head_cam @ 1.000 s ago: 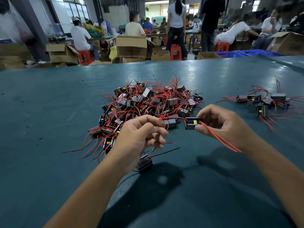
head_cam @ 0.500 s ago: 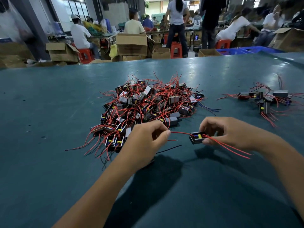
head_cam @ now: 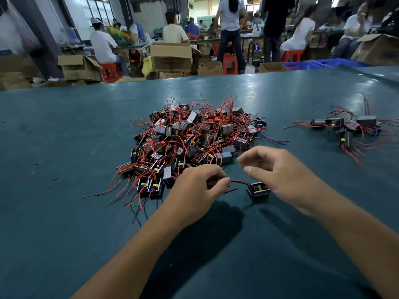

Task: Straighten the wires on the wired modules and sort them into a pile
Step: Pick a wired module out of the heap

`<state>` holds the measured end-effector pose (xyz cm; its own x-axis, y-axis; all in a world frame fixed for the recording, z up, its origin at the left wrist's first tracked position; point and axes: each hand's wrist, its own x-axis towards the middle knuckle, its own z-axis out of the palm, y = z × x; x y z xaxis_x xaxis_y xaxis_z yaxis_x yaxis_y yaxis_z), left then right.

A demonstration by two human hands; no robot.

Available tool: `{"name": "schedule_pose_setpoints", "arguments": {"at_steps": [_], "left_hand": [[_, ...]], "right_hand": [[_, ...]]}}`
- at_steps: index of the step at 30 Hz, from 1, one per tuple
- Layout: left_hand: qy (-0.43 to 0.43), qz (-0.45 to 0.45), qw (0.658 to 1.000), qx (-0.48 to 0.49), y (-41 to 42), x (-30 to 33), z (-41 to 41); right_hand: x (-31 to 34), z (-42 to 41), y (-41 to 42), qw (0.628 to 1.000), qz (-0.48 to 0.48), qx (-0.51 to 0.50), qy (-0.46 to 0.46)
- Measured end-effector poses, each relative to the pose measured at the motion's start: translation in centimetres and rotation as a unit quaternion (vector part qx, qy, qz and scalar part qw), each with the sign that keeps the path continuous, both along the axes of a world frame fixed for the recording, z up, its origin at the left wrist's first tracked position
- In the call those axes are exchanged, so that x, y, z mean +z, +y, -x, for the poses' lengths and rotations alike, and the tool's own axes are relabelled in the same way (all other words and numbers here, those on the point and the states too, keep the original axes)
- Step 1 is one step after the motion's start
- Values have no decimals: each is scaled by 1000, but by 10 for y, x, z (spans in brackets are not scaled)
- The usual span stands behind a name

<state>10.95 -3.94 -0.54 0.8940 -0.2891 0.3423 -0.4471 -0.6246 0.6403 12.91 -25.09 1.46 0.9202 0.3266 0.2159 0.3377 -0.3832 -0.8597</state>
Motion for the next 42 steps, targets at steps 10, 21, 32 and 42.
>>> {"name": "schedule_pose_setpoints", "arguments": {"at_steps": [10,21,32,42], "left_hand": [[104,97,990,-3,2,-5,-8],[159,11,983,-89,31,4,-15],[124,14,991,-43,26,-6,-17],[101,45,994,8,26,-8,-15]], "right_hand": [[-11,-3,3,994,111,5,23],[-15,-10,-4,993,-9,8,121],[-15,-11,-5,992,4,-11,122],[-16,-10,-3,991,-3,0,133]]}}
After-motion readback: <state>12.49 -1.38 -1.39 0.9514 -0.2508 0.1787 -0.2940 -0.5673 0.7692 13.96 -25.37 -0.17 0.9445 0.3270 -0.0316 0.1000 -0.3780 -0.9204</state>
